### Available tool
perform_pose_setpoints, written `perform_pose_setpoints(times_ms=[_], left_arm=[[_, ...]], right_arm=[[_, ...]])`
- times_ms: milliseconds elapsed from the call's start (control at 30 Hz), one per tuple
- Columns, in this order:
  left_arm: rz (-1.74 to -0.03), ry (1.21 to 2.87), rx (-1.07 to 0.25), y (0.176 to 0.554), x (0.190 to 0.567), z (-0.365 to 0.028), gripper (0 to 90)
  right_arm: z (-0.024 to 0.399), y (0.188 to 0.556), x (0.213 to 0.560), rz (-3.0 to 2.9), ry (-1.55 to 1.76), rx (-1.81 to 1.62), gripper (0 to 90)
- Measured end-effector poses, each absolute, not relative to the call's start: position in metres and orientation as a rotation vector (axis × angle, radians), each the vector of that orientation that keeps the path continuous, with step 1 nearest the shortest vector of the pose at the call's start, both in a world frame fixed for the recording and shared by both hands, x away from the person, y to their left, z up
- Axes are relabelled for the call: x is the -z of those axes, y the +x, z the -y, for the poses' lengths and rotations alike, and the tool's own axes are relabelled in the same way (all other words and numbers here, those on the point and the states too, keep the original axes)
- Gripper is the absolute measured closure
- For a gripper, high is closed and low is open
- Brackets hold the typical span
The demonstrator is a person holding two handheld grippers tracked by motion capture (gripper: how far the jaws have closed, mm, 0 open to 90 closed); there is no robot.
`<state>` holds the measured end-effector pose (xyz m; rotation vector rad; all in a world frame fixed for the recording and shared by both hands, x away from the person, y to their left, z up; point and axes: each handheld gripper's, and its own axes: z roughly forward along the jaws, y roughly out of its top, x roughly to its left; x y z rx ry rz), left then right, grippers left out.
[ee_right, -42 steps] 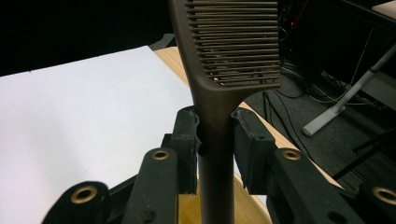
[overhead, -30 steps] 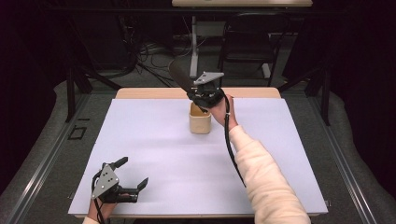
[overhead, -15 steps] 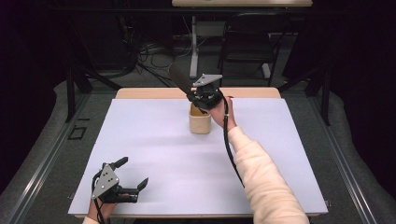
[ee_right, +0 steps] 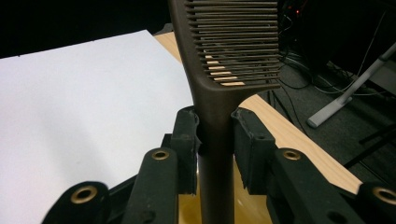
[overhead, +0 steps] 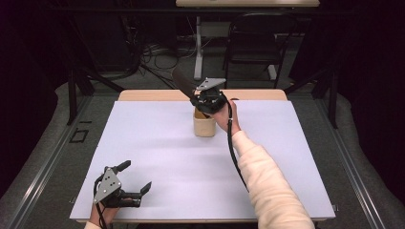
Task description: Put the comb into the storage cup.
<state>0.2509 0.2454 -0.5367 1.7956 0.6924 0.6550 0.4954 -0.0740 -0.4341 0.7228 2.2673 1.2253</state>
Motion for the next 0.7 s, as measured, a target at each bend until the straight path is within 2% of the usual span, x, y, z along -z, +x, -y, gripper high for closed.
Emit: perform_pose_setpoints(times_ms=[700], left_arm=[[-0.696,1.796,-0.655,0.251,0.537,-0.245,0.1]], right_arm=[[0.083,0.497,0.446,-2.282,0.744,-1.217,71.0]])
